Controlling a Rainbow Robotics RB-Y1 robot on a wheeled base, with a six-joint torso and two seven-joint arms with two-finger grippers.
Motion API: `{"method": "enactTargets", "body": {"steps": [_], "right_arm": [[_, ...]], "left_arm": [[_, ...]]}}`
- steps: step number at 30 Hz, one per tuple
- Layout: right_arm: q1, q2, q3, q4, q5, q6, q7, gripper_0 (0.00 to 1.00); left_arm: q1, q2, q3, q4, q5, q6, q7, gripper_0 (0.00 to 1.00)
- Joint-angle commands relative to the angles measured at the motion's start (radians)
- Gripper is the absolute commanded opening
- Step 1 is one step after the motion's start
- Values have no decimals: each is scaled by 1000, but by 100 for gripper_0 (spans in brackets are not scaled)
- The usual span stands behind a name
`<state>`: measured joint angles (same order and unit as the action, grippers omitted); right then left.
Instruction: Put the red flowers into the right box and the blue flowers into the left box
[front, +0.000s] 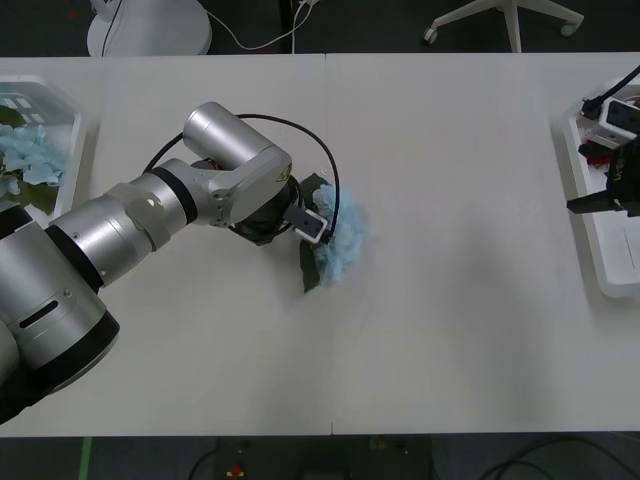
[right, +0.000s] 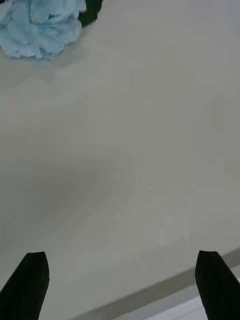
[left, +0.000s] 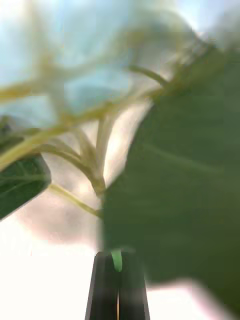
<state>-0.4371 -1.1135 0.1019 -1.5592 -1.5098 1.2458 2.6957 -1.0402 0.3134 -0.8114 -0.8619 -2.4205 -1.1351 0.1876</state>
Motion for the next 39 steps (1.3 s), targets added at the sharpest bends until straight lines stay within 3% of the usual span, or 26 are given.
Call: {"method": "enactTargets", "body": {"steps": [1,9,17,23,31,39], "right_arm": [[-51,-78,79,-51,-52,-45,10,84],[-146,-80,162,-65,-112,-45,10,84],[-279,-57,351,8,-221,-97,10,84],[-310,4,369,48,-225,-123,10,84],[-348,55,378,59,-222,-121,10,84],[-356,80,378,76,-319,-148,10,84]], "left_arm": [[-76,-16,-3,-5,-5,-15,70,0],[-110,46,133,-37,101,-84,148,0],[-109,247,164,-276,265,-104,538,0],[-109,354,236,-322,339,-104,691,0],[37,628,445,-434,368,-126,708,0],[181,771,735,-434,360,-245,779,0]]}}
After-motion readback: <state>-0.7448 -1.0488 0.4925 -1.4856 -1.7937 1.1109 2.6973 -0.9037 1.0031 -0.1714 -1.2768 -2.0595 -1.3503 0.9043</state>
